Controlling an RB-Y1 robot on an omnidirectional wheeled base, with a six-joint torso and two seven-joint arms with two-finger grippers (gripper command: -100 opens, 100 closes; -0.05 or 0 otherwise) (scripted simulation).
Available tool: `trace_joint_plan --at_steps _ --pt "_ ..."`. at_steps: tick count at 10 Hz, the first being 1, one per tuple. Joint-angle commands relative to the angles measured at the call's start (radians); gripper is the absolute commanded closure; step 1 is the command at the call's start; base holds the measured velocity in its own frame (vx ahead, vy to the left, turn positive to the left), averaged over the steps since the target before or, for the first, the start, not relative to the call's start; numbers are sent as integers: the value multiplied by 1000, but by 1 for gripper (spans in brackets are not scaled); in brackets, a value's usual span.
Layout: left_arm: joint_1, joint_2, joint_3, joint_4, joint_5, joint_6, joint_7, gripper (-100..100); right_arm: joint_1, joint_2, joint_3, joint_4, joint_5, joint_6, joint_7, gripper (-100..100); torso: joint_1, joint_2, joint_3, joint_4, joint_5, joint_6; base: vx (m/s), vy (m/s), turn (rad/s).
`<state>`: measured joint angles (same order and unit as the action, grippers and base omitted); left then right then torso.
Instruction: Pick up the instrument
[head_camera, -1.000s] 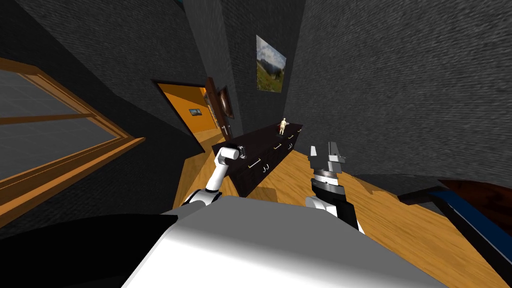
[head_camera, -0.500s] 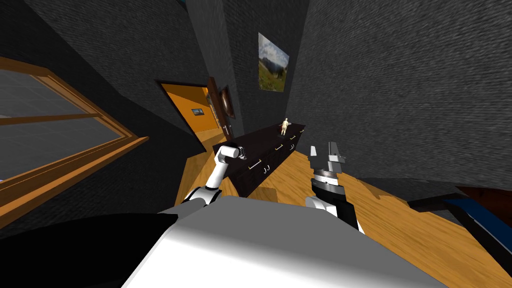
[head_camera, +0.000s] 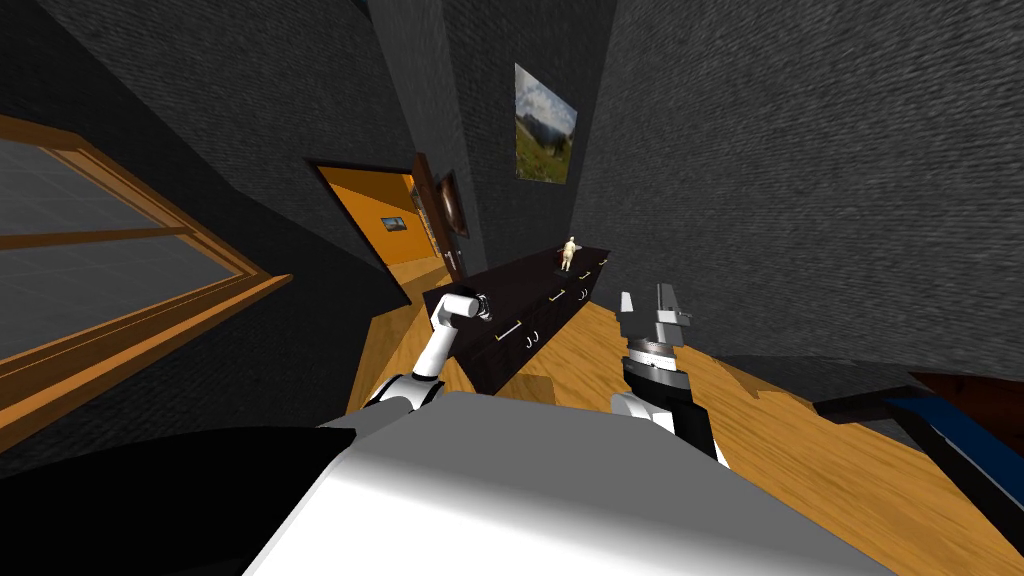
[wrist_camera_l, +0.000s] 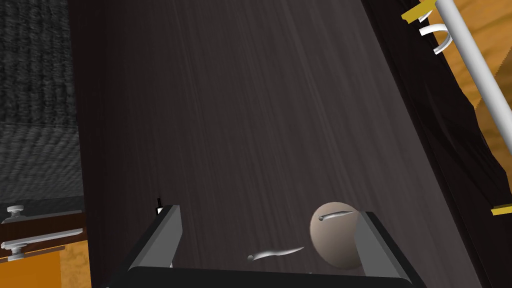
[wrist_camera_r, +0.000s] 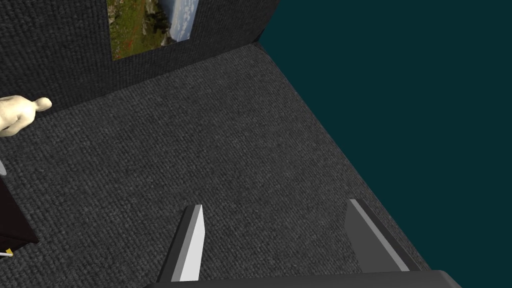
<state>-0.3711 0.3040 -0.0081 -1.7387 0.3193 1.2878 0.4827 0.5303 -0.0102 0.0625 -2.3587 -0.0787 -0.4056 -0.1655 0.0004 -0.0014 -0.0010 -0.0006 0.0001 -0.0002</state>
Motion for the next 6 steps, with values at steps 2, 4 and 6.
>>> trace_joint_plan --at_steps 2,4,6 --pt "0 0 0 0 0 0 0 100 0 0 0 0 0 0 0 0 0 1 1 0 0 0 0 0 0" --pt "0 0 0 0 0 0 0 100 0 0 0 0 0 0 0 0 0 2 1 0 0 0 0 0 0" --pt "0 0 0 0 0 0 0 0 0 0 0 0 0 0 0 0 1 2 1 0 0 0 0 0 0"
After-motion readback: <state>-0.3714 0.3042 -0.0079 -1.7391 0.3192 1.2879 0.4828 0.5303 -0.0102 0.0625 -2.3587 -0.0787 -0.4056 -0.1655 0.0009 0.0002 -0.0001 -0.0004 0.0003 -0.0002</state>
